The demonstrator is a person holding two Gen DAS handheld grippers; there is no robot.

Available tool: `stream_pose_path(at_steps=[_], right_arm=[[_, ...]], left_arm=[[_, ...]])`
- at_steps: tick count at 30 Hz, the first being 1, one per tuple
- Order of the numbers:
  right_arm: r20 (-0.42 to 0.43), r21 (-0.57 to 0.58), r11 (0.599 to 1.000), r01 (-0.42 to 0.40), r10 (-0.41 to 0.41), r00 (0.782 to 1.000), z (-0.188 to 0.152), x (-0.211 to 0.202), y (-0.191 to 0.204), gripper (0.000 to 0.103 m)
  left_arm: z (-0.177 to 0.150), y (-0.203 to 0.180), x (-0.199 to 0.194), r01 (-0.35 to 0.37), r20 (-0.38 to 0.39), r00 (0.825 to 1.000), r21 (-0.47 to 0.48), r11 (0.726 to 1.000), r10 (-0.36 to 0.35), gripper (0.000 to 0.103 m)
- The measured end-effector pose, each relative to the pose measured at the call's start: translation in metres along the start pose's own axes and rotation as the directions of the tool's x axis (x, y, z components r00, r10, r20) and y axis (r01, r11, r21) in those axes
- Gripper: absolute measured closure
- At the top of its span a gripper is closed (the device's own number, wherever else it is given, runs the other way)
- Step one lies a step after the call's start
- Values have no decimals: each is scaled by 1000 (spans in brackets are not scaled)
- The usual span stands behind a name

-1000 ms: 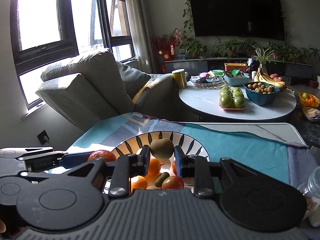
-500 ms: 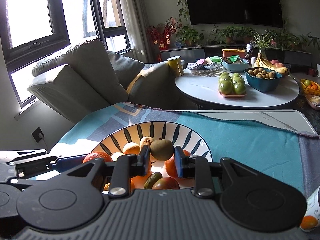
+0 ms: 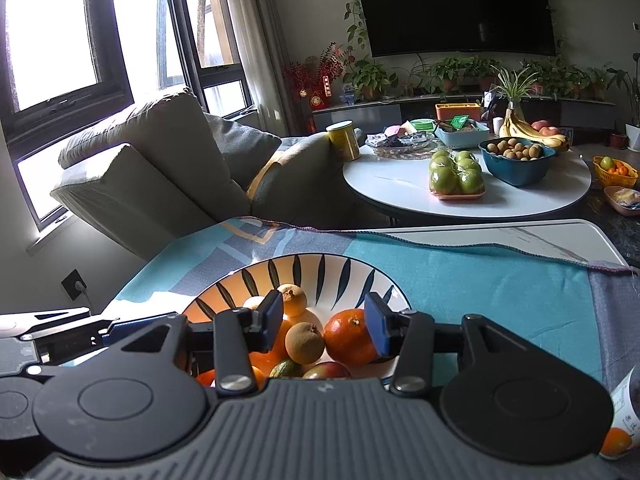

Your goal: Organize fruits

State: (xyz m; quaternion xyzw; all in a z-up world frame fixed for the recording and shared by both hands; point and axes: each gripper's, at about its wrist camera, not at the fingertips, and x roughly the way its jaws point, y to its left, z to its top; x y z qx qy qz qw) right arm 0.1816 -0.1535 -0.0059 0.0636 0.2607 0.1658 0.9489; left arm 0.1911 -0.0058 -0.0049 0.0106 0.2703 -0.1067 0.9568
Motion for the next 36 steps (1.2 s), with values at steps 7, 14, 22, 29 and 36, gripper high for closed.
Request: stream_pose_path(at_steps=[7, 14, 22, 29, 36], right_arm=[[18, 19, 1000, 12, -13, 1000, 3, -10, -1, 21], [32, 29, 999, 30, -31, 999, 2, -26, 0, 21], [52, 37, 998, 52, -53, 997, -1, -47, 1, 21], [56, 44, 997, 62, -64, 996, -6, -64, 3, 21], [66, 30, 995, 94, -96, 993, -14, -86, 9, 21]], left_arm=[[2, -1, -10, -16, 12, 1000, 3, 1000, 16, 62], [3, -3, -28, -41, 35, 999, 4, 999, 41, 62], [5, -4, -50, -58, 55, 997, -6, 998, 58, 62], [6, -9, -70, -83, 77, 994, 0, 997, 83, 62], [1, -18, -87, -112, 90, 990, 9, 994, 110, 62]])
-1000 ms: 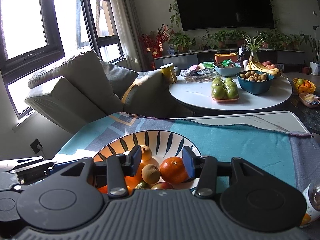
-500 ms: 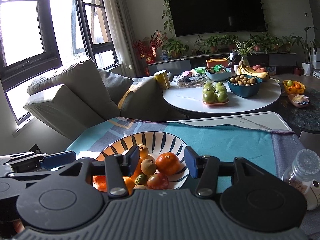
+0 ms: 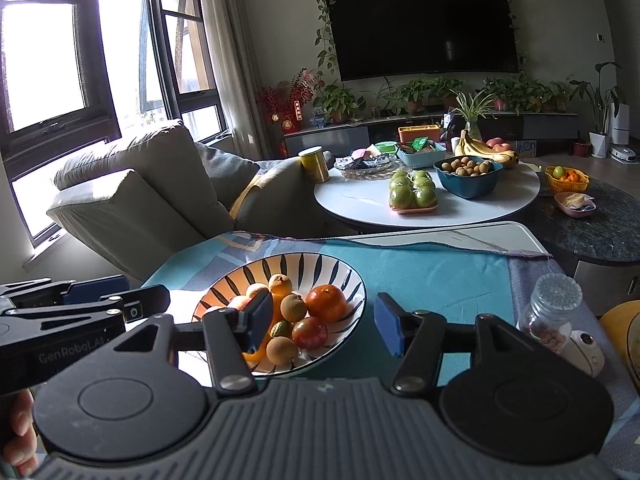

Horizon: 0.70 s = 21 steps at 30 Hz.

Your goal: Organize fruits

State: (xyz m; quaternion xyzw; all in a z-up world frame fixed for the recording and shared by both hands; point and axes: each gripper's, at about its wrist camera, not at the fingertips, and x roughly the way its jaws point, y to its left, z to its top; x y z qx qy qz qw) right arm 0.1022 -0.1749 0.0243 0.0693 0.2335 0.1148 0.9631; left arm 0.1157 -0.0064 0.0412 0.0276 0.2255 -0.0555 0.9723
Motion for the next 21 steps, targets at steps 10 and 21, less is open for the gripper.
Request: stream_pose_path(at_steps=[10, 21], right_arm=[[31, -21, 1000, 14, -14, 999, -14, -27, 5, 20], [26, -22, 1000, -4, 5, 1000, -25, -37, 8, 20]], left_arm=[[-14, -12, -18, -15, 26, 1000, 5, 1000, 15, 62], [-22, -9, -29, -26, 25, 999, 0, 1000, 26, 62]])
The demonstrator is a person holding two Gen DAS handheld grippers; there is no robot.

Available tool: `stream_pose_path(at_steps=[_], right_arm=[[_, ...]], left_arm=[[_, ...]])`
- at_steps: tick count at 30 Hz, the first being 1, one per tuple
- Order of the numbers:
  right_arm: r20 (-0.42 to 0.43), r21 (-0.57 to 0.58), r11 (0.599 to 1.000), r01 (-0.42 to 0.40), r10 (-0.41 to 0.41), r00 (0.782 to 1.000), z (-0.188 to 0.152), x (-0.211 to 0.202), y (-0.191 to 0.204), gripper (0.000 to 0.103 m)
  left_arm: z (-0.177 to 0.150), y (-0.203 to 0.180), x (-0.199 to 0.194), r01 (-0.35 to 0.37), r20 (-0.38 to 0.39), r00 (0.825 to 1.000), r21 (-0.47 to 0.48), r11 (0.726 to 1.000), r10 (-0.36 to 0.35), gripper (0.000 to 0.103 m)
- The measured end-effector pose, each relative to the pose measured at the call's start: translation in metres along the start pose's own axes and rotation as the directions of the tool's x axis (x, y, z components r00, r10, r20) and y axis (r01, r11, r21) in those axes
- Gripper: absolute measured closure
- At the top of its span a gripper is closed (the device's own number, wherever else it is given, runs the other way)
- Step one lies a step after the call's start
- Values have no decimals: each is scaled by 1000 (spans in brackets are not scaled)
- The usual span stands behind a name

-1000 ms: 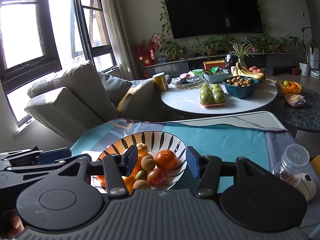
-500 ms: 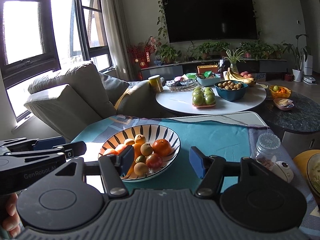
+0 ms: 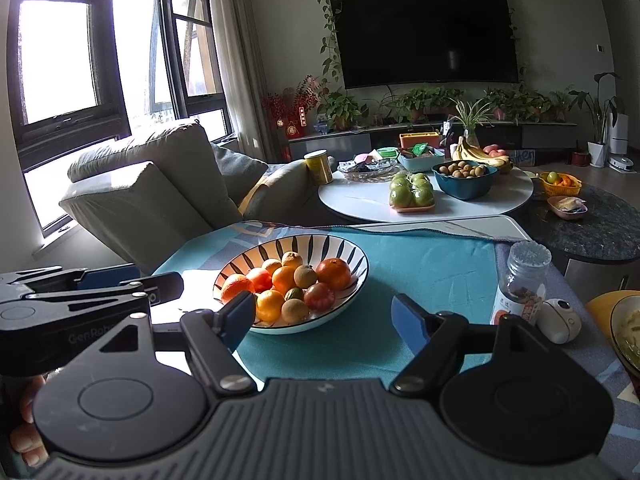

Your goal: Organize fruits

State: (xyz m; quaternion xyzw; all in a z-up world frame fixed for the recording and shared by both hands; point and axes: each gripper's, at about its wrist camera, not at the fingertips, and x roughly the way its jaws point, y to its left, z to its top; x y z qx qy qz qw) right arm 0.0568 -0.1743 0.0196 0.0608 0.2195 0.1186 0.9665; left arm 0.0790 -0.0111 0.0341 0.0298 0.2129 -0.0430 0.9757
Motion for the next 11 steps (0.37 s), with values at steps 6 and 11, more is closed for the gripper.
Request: stream_pose_path(at_steps=[6, 11], right_arm=[[8, -3, 1000, -1, 1, 1000, -2, -4, 3, 20], [5, -7, 1000, -4, 4, 1000, -3, -3, 5, 20]], left_arm=[[-1, 0, 1, 15, -9, 1000, -3, 1000, -15, 62], [0, 2, 2, 19, -14, 1000, -4, 1000, -19, 62]])
